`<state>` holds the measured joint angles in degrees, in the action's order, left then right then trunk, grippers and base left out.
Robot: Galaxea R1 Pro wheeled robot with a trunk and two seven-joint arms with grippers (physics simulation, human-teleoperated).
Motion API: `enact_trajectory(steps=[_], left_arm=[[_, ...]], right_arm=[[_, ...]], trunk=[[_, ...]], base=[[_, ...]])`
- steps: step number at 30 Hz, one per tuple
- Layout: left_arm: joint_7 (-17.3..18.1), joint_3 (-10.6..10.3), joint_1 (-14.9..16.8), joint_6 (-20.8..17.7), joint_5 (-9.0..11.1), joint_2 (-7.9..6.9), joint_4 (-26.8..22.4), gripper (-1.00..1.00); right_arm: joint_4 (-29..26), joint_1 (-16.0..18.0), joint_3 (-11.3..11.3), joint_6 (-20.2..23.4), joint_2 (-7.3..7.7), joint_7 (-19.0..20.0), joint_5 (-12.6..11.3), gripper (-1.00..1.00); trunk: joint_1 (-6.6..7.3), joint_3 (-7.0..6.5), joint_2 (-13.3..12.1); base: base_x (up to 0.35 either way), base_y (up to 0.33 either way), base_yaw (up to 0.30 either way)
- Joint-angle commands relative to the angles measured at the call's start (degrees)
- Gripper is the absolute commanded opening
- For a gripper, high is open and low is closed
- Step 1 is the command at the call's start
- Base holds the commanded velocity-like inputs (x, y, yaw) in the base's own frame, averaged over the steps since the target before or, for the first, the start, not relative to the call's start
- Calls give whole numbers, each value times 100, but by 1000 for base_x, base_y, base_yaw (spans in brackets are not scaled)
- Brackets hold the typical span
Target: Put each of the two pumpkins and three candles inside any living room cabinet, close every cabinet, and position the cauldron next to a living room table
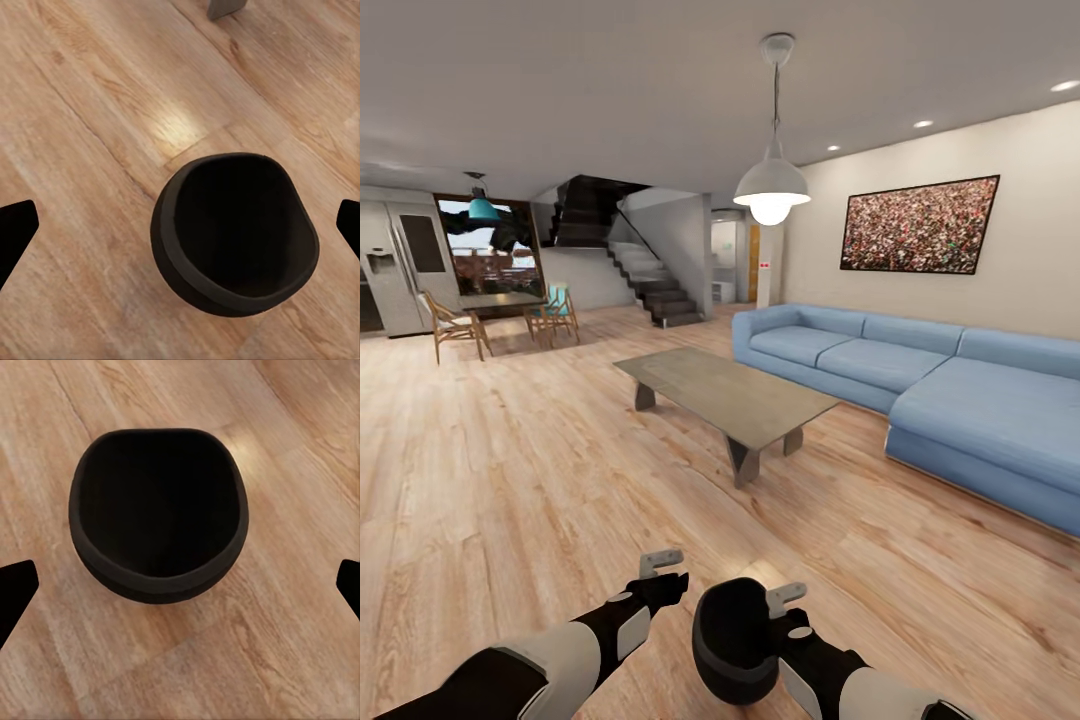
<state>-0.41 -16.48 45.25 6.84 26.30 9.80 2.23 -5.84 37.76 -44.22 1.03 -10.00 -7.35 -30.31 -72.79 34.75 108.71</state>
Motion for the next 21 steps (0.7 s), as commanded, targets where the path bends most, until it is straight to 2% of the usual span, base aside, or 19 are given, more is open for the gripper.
enact_trajectory(steps=[1,7,15,21], left_arm=[[-4,-48,10,37,51,5,23,100],[-3,-48,10,37,80,5,23,100],[-3,-48,10,37,86,5,23,100],[-4,-48,10,37,86,5,23,100]], right_arm=[[-4,3,-43,11,0,-28,-37,100],[-4,3,-43,11,0,-29,-37,100],[-4,3,-43,11,0,-29,-37,100],[-2,3,-43,11,0,-29,-37,100]], trunk=[[1,6,3],[1,6,3],[1,6,3],[1,6,3]], base=[[0,-13,44],[22,-29,15],[190,-182,1],[42,-39,0]])
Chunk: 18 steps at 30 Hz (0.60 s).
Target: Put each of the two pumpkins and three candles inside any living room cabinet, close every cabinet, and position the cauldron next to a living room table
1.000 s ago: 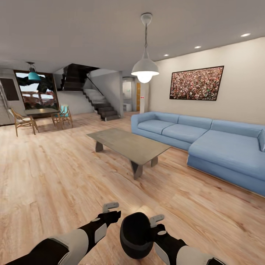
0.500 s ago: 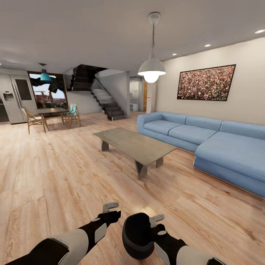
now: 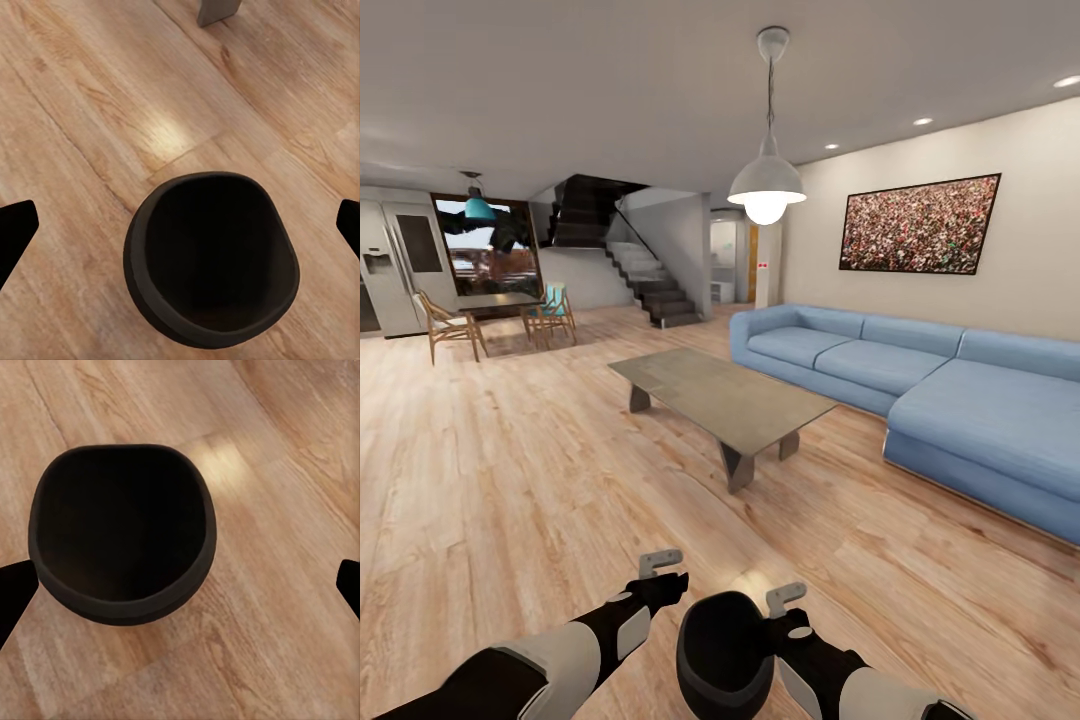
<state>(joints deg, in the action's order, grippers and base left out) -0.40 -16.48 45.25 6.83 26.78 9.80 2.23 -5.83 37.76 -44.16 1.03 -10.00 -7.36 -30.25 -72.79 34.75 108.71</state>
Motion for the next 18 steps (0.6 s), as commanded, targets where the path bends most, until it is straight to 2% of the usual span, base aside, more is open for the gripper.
enact_trajectory(steps=[1,15,18], left_arm=[[-4,-48,10,37,38,4,23,100],[8,-42,10,21,38,-21,-24,100],[14,-49,13,-260,27,-40,-42,100]], right_arm=[[-6,4,-48,11,0,-28,-42,100],[-8,4,-32,11,0,-21,-51,100],[-11,4,12,24,0,8,-85,100]], trunk=[[1,6,3],[1,6,3],[1,6,3]], base=[[0,0,0],[0,0,0],[0,0,0]])
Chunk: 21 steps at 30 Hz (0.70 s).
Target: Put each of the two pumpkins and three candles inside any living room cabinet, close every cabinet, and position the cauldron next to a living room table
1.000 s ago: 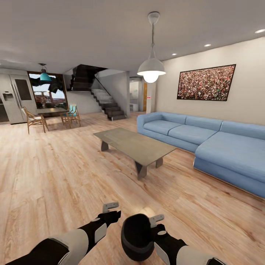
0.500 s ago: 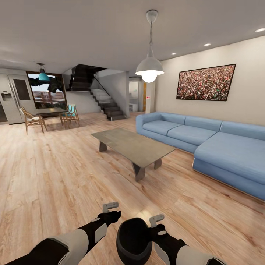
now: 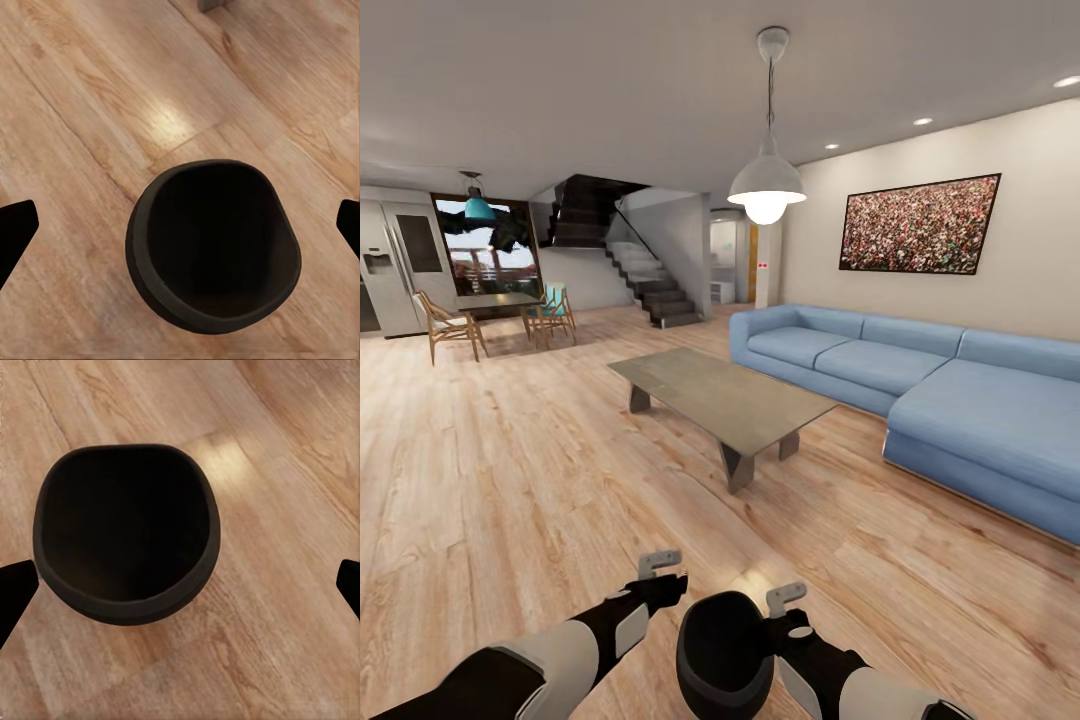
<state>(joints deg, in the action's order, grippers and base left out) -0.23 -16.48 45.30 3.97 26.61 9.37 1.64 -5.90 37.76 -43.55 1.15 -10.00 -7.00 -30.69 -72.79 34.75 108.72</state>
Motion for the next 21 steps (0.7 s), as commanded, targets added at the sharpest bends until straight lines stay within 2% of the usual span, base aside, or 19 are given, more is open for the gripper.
enact_trajectory(steps=[1,4,6,7,10,12,14,16,18,21], left_arm=[[-6,-50,9,-51,43,-4,12,100],[-23,-55,12,-563,33,-48,-102,100],[-27,-56,13,-804,30,-113,-224,100],[-28,-57,13,-879,22,-142,-283,100],[-19,-70,15,-1034,-12,-180,-368,100],[-12,-80,18,-1119,-60,-194,-390,100],[-8,-92,21,-1175,-213,-201,-407,100],[-11,-98,22,-1207,-585,-206,-415,100],[-15,-97,22,-1215,-829,-205,-417,100],[-20,-94,22,-1225,-1074,-200,-418,100]], right_arm=[[-3,4,-43,15,0,-25,-47,100],[-7,4,-24,71,0,-22,-204,100],[-7,4,-22,102,0,-27,-513,100],[-8,4,-23,107,0,-23,-709,100],[-8,4,-27,112,0,-13,-1106,100],[-8,4,-29,114,0,-8,-1222,100],[-8,6,-30,115,0,-7,-1299,100],[-8,5,-29,118,0,-20,-1338,100],[-8,8,-25,120,0,-26,-1349,100],[-8,11,-23,129,0,-33,-1361,100]], trunk=[[1,6,3],[1,6,3],[1,6,3],[1,6,3],[1,6,3],[1,6,3],[1,6,3],[1,6,3],[1,6,3],[1,6,3]], base=[[0,0,0],[0,0,0],[0,0,0],[0,0,0],[0,0,0],[0,0,0],[0,0,0],[0,0,0],[0,0,0],[0,0,-23]])
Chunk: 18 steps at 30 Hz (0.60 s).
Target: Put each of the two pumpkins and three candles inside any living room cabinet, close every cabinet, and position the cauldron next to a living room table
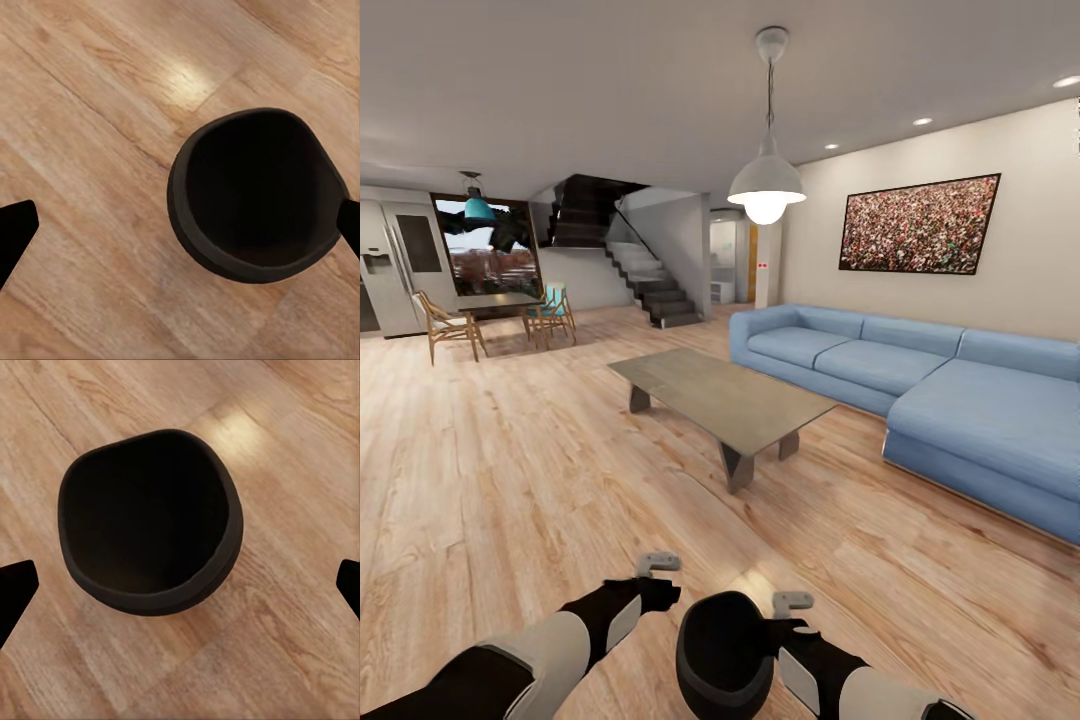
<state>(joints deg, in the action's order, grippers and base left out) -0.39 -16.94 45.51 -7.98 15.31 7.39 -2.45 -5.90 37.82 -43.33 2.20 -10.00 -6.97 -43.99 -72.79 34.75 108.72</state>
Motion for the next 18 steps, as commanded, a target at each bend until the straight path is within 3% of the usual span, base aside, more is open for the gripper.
enact_trajectory(steps=[1,4,12,18], left_arm=[[-4,-48,2,-33,18,1,-10,100],[-5,-46,1,-45,-108,7,-8,100],[-5,-69,2,-46,-141,14,5,100],[-6,-72,2,-39,-142,25,33,100]], right_arm=[[-7,4,-45,31,0,-38,-33,100],[-7,5,-44,234,0,-59,-40,100],[-7,9,-36,461,0,-107,-61,100],[-2,11,-41,481,0,-118,-646,100]], trunk=[[1,6,3],[1,9,3],[1,15,3],[1,15,3]], base=[[0,0,-80],[55,47,-169],[229,191,-81],[50,41,-169]])
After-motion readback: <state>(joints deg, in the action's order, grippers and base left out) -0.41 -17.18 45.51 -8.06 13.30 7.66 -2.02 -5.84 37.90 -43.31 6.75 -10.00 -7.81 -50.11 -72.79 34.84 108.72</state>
